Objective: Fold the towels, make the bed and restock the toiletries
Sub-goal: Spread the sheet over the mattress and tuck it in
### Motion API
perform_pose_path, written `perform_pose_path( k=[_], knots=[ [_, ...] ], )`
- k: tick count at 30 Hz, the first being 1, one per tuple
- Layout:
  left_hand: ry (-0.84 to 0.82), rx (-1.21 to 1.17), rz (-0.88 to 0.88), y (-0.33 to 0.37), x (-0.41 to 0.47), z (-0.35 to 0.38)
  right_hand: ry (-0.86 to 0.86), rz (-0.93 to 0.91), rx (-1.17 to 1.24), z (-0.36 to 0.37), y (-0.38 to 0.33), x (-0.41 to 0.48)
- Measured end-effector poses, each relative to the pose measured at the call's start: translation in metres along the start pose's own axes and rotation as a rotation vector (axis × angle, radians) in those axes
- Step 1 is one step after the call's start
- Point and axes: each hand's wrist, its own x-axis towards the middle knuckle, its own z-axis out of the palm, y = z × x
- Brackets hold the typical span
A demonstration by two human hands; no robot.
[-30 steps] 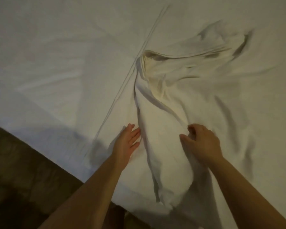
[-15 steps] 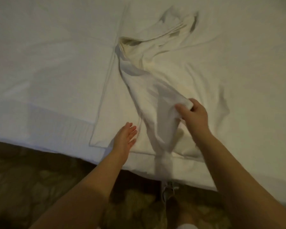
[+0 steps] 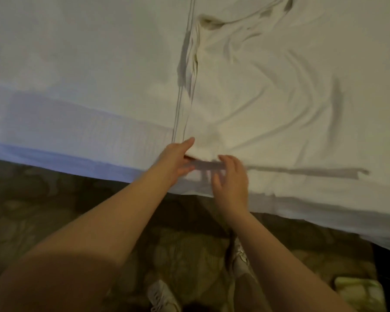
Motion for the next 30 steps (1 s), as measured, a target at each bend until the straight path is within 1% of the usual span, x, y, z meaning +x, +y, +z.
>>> perform_pose_path(
  k=[1,3,5,7,8,9,10,11,12,14,16,18,20,21,23,24,25,27,28,30],
  knots=[
    [0.069,0.026,0.043,-0.001,0.005,0.005,0.037,0.062,0.04,-0.008,0.016,-0.001],
    [0.214,0.099,0.111,-0.004,0.012,0.014,0.076,0.266,0.21,-0.021,0.037,-0.001],
    [0.315,0.295,0.246,-0.005,0.013,0.023,0.071,0.475,0.448,-0.027,0.047,0.006],
    [0.332,0.41,0.497,-0.001,0.005,0.028,0.067,0.599,0.738,-0.032,0.048,0.016],
    [0.326,0.411,0.586,0.0,0.003,0.025,0.078,0.635,0.898,-0.035,0.047,0.022],
    [0.337,0.397,0.622,-0.001,0.002,0.02,0.1,0.656,1.045,-0.038,0.046,0.028],
    [0.37,0.401,0.607,-0.004,0.004,0.011,0.126,0.671,1.156,-0.04,0.046,0.032],
    [0.42,0.44,0.547,-0.008,0.006,0.003,0.152,0.687,1.223,-0.042,0.047,0.036],
    [0.477,0.485,0.472,-0.014,0.01,-0.004,0.182,0.705,1.239,-0.043,0.049,0.039],
    [0.552,0.548,0.394,-0.021,0.017,-0.002,0.275,0.746,1.163,-0.048,0.059,0.043],
    [0.602,0.579,0.396,-0.024,0.016,0.007,0.362,0.799,1.147,-0.057,0.074,0.044],
    [0.641,0.562,0.418,-0.029,0.014,0.012,0.391,0.824,1.324,-0.074,0.089,0.05],
    [0.685,0.507,0.381,-0.032,0.013,0.013,0.401,0.841,1.506,-0.096,0.103,0.062],
    [0.708,0.488,0.359,-0.033,0.013,0.014,0.407,0.846,1.552,-0.108,0.111,0.07],
    [0.743,0.516,0.34,-0.032,0.014,0.02,0.427,0.848,1.574,-0.13,0.133,0.089],
    [0.753,0.532,0.35,-0.031,0.015,0.024,0.443,0.855,1.547,-0.141,0.144,0.096],
    [0.765,0.529,0.361,-0.031,0.017,0.027,0.464,0.874,1.474,-0.152,0.154,0.101],
    [0.798,0.476,0.353,-0.029,0.021,0.034,0.516,0.931,1.214,-0.169,0.174,0.102],
    [0.811,0.45,0.341,-0.029,0.022,0.036,0.529,0.944,1.092,-0.173,0.181,0.1],
    [0.813,0.45,0.339,-0.029,0.024,0.038,0.53,0.938,0.919,-0.177,0.192,0.098]
  ],
)
